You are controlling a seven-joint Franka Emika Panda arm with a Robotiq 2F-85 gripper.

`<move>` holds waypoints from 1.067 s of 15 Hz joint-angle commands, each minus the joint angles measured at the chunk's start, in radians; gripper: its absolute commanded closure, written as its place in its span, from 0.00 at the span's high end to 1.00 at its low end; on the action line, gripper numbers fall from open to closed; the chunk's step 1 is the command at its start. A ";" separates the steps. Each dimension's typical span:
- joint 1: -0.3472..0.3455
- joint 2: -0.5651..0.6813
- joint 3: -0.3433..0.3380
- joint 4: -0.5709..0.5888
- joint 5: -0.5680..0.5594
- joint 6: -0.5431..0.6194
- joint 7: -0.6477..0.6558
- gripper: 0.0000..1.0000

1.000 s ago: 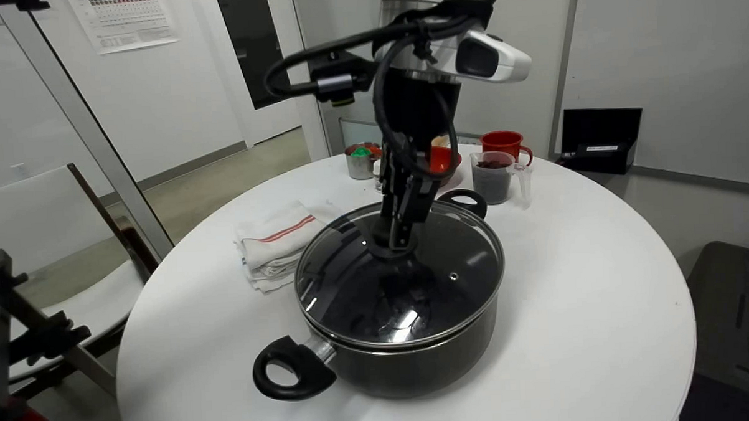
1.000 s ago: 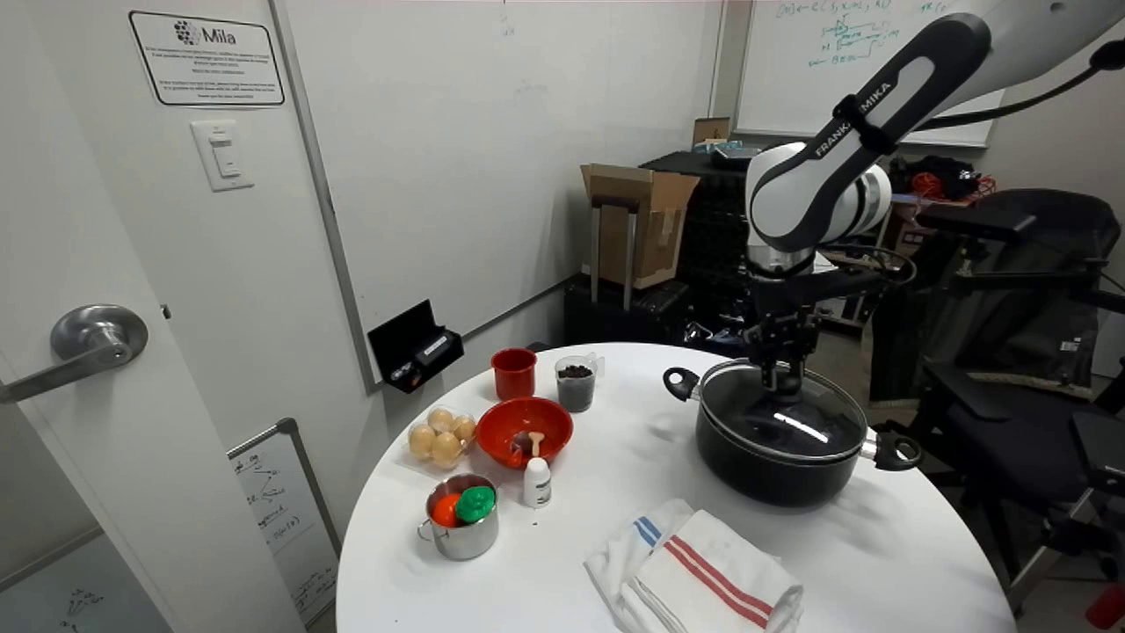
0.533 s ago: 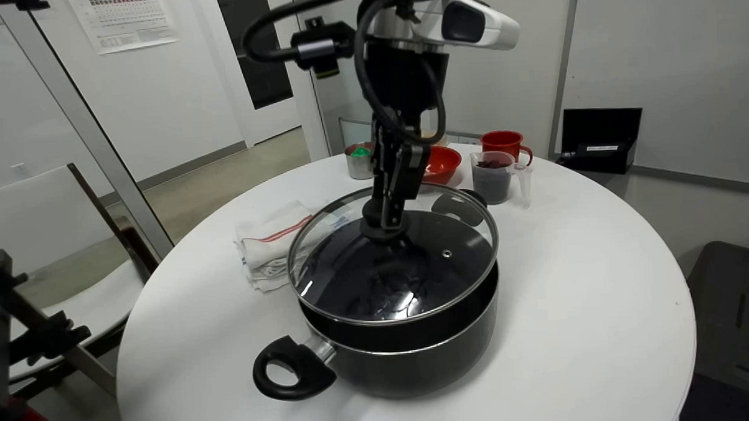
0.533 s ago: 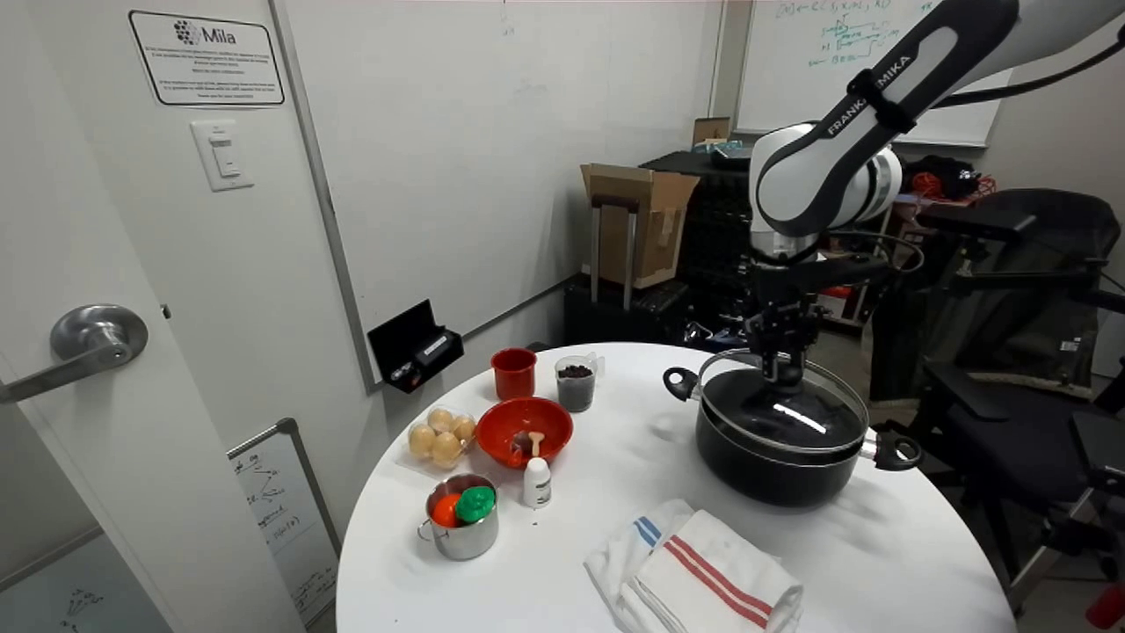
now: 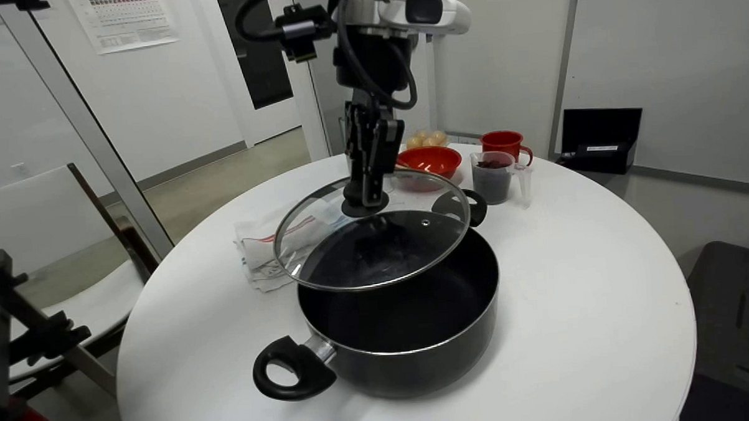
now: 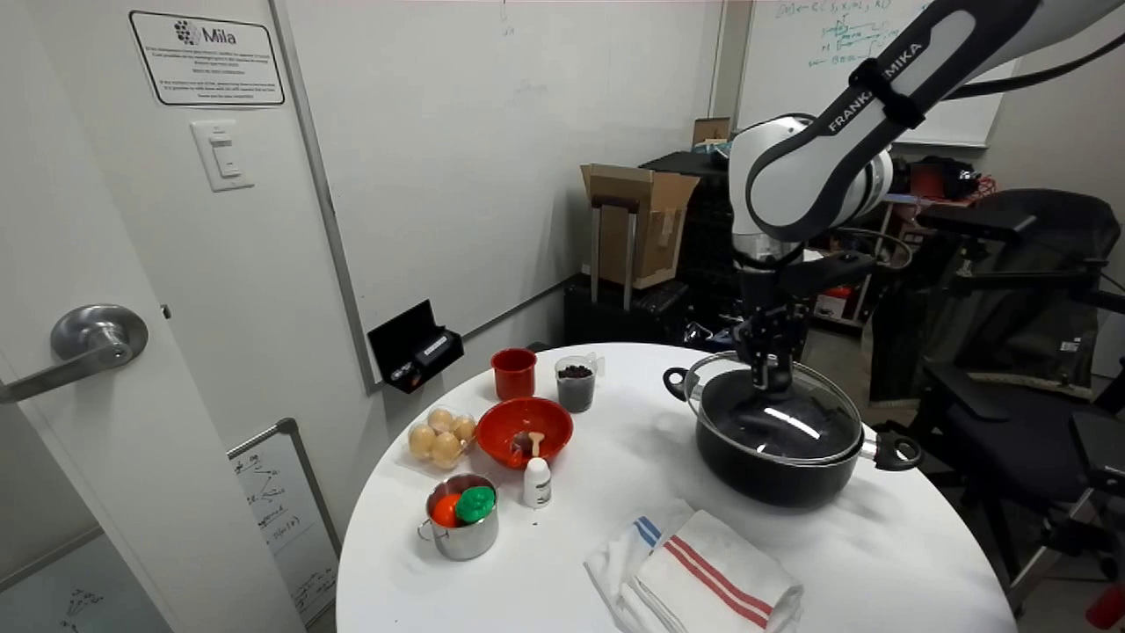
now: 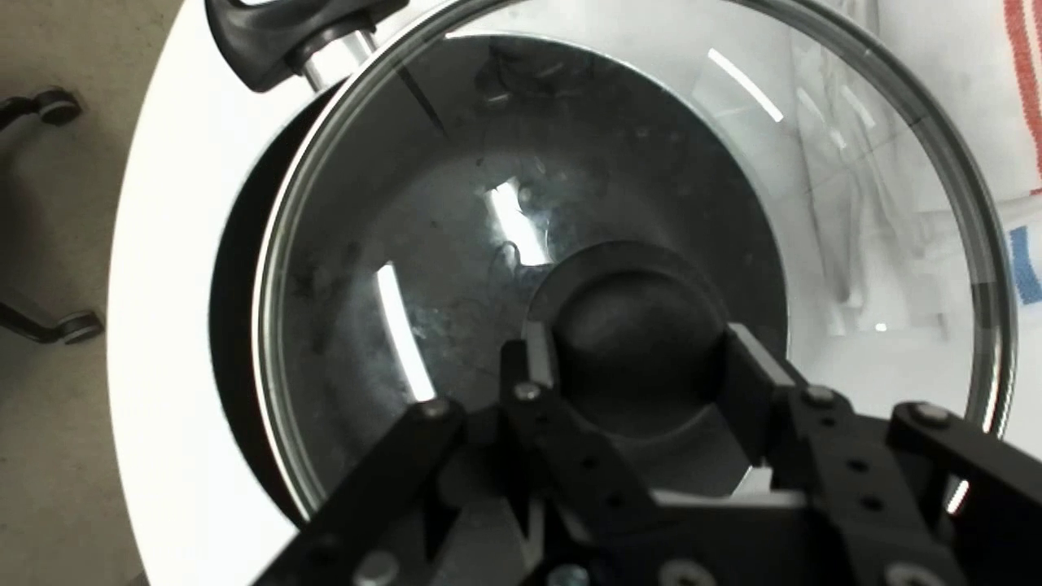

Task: Remove the lid from the pot and place it on the table

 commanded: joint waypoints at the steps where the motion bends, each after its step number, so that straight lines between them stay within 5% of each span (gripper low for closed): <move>1: 0.046 -0.043 -0.001 -0.020 -0.062 -0.004 0.027 0.25; 16: 0.178 -0.004 0.107 0.058 -0.188 -0.071 -0.048 0.25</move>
